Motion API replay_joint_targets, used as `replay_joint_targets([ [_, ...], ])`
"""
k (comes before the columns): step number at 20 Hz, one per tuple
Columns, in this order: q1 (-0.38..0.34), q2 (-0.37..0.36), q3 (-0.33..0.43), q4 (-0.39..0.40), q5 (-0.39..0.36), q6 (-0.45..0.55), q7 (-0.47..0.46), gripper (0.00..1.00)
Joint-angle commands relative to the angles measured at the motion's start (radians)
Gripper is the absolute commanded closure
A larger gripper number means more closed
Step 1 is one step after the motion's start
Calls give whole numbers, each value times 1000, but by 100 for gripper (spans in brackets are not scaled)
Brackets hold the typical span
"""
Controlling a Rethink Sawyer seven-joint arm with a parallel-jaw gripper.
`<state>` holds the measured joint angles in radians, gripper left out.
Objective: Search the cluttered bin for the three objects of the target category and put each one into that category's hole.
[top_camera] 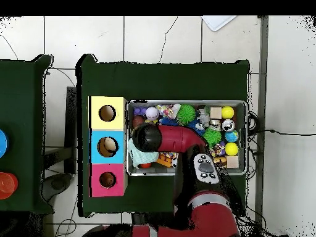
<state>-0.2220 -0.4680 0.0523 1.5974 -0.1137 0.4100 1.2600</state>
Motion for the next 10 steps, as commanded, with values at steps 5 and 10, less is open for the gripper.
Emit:
replay_joint_targets([
  [5,-26,104,49,67,68,93,195,0],
  [10,-34,134,54,77,81,62,189,0],
])
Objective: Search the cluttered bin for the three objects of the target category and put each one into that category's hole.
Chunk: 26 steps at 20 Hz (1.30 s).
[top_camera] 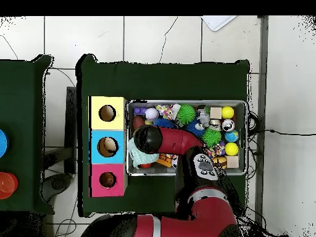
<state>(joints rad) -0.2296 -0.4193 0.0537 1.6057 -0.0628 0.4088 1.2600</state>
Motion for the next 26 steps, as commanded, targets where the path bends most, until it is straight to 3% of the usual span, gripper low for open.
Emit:
replay_joint_targets([
  [1,-28,81,56,75,27,48,184,0],
  [11,-39,63,65,59,-51,-96,119,0],
  [16,-24,45,53,16,-87,-79,68,0],
  [17,-23,43,53,11,-104,-79,63,100],
  [26,-7,33,61,-20,-92,-57,98,100],
])
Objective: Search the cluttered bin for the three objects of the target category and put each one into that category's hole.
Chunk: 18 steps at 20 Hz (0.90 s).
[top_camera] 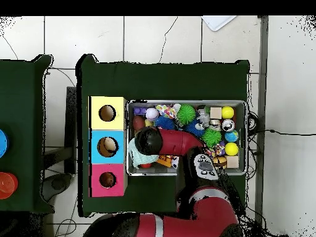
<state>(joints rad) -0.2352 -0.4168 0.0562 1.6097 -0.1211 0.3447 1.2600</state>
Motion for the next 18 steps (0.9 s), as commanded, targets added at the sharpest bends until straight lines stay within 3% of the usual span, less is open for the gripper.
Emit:
replay_joint_targets([
  [1,1,25,58,-25,-28,18,101,100],
  [7,18,-25,48,-4,-7,72,118,100],
  [12,34,-127,34,64,11,170,123,100],
  [15,70,-229,-1,85,32,379,117,100],
  [18,88,-300,-17,86,41,491,126,100],
])
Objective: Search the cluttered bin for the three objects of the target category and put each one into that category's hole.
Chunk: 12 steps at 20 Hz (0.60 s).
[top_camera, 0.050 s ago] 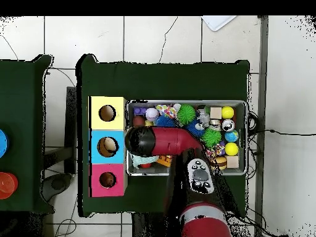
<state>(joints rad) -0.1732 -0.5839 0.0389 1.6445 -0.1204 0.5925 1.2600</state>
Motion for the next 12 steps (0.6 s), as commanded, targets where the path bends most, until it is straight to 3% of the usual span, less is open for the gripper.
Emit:
replay_joint_targets([
  [1,28,-149,0,49,43,269,129,100],
  [7,30,-189,9,16,31,363,131,100],
  [12,30,-179,23,-14,32,391,147,100],
])
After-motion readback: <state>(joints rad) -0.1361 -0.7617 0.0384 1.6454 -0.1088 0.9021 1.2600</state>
